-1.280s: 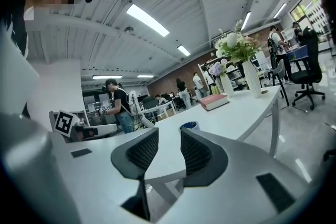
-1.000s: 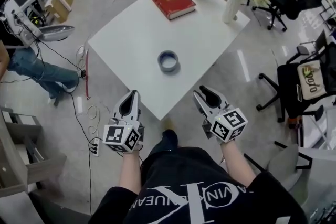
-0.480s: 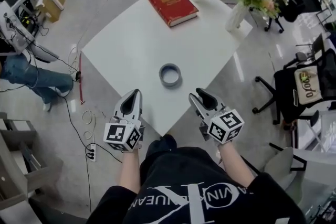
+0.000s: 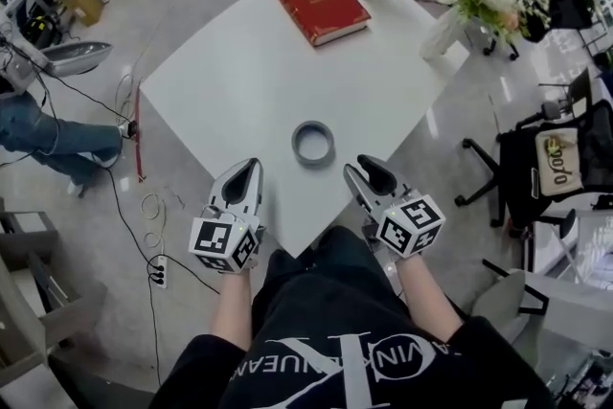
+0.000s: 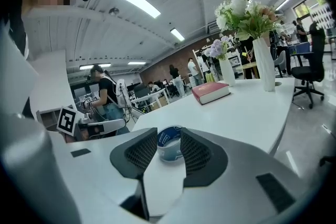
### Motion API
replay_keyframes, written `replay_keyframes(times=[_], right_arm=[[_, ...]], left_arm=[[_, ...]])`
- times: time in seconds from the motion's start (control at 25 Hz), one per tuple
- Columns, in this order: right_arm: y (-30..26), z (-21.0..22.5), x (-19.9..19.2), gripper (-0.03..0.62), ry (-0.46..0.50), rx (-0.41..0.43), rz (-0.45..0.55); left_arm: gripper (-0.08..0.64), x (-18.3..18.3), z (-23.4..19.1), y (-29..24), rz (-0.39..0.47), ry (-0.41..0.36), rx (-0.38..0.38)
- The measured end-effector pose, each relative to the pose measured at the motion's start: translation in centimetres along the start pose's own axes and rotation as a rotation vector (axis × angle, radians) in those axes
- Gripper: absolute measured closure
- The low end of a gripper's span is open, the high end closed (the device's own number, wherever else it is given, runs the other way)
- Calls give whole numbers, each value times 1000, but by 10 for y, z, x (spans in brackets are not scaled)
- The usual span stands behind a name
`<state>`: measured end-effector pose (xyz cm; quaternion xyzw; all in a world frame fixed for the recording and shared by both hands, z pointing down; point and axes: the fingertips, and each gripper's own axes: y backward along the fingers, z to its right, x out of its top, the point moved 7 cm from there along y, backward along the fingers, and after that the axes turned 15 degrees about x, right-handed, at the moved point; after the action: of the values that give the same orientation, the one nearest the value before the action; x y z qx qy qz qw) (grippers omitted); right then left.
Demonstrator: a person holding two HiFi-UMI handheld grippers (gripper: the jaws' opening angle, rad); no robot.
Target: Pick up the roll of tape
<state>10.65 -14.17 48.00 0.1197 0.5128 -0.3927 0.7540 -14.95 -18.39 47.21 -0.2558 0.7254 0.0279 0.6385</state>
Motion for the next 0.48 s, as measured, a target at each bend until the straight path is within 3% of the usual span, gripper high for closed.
replay_keyframes(times=[0.48], right_arm=[[-45,38,-1,448,-51,104,-129]], left_arm=[[558,-11,1,-26,-61,2,80]])
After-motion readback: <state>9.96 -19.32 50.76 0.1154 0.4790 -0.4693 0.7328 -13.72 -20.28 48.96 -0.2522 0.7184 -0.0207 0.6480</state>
